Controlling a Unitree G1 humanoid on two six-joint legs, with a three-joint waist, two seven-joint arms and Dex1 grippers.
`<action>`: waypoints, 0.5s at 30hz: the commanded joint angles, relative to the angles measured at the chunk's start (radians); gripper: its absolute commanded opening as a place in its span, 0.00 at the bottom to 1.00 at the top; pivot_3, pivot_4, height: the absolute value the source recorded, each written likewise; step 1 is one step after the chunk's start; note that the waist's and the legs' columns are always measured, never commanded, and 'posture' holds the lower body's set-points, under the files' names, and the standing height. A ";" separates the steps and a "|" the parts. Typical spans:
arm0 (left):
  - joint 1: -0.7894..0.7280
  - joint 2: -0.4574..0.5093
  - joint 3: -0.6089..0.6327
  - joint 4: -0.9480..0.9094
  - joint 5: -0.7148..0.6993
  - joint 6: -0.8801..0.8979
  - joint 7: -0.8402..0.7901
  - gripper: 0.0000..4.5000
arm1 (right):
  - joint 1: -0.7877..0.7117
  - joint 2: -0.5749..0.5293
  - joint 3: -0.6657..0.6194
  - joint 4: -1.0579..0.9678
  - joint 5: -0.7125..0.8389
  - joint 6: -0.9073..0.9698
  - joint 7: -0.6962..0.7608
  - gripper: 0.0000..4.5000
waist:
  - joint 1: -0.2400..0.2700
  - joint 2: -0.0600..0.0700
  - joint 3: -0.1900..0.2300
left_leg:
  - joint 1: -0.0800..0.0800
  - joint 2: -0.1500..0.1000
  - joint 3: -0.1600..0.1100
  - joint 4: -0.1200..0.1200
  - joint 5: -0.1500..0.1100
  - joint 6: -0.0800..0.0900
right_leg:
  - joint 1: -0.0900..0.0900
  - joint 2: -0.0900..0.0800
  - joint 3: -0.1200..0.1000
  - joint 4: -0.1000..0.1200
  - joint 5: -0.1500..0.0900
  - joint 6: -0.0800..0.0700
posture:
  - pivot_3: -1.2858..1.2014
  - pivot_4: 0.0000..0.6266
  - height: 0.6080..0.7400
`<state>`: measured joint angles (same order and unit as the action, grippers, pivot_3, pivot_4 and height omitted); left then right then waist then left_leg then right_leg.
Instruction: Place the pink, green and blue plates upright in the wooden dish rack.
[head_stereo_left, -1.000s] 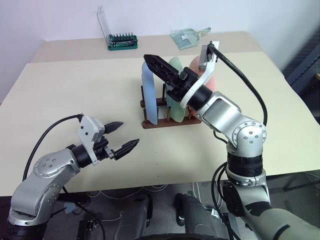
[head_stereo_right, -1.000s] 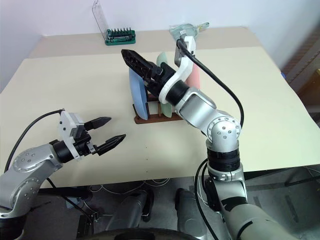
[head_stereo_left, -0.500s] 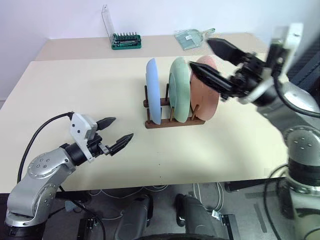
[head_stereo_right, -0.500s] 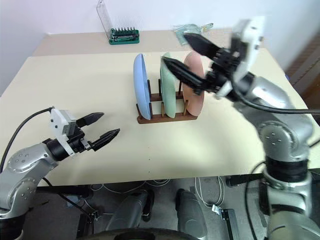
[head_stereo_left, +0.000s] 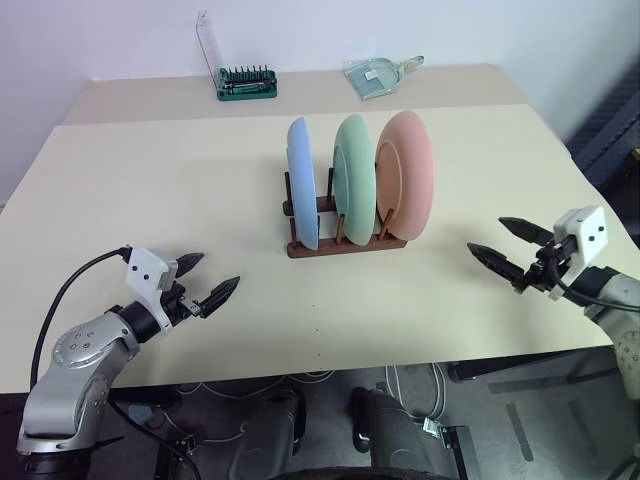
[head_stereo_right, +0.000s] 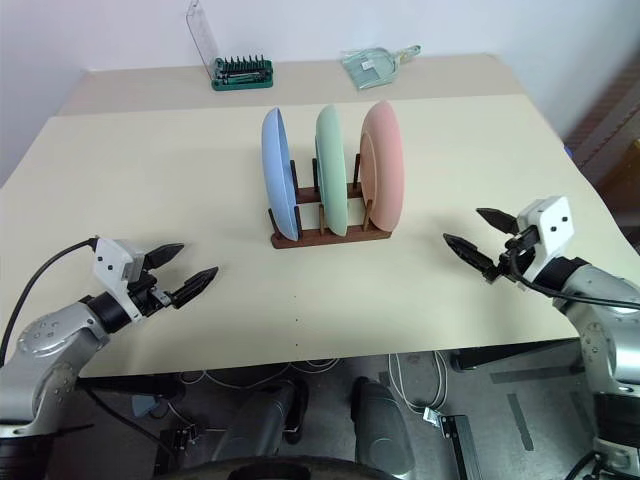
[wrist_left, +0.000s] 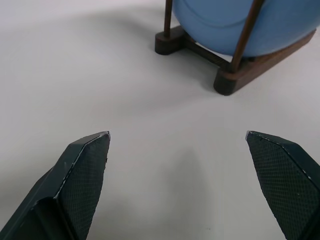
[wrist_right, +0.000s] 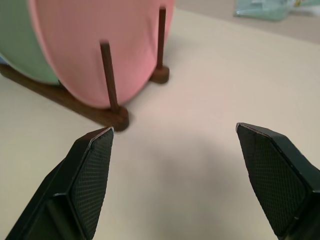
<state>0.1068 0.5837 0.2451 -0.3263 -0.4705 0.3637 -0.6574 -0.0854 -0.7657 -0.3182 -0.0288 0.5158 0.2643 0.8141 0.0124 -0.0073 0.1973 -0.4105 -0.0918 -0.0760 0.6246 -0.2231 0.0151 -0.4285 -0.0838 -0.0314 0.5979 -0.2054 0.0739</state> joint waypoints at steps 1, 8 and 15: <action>-0.018 -0.006 -0.002 0.007 0.023 -0.031 0.008 1.00 | -0.058 0.010 0.010 0.068 -0.049 -0.072 0.009 0.88 | 0.001 0.000 0.000 | 0.000 0.000 0.000 0.000 0.000 0.000 | 0.000 0.000 0.000 0.000 0.000 0.000 | 0.52 0.24 1.00; -0.002 -0.022 0.003 0.011 0.041 -0.045 0.019 1.00 | -0.124 0.059 0.046 0.152 -0.095 -0.118 0.011 0.88 | 0.002 0.000 0.000 | 0.000 0.000 0.001 0.001 0.001 0.001 | 0.000 0.000 0.000 0.000 0.003 -0.002 | 0.52 0.24 1.00; 0.021 -0.042 0.002 -0.020 0.040 -0.036 0.034 1.00 | -0.146 0.058 0.052 0.164 -0.100 -0.107 0.025 0.88 | 0.002 0.000 0.000 | 0.000 0.000 0.001 0.002 0.000 0.001 | 0.000 0.000 0.000 0.001 0.003 -0.002 | 0.52 0.24 1.00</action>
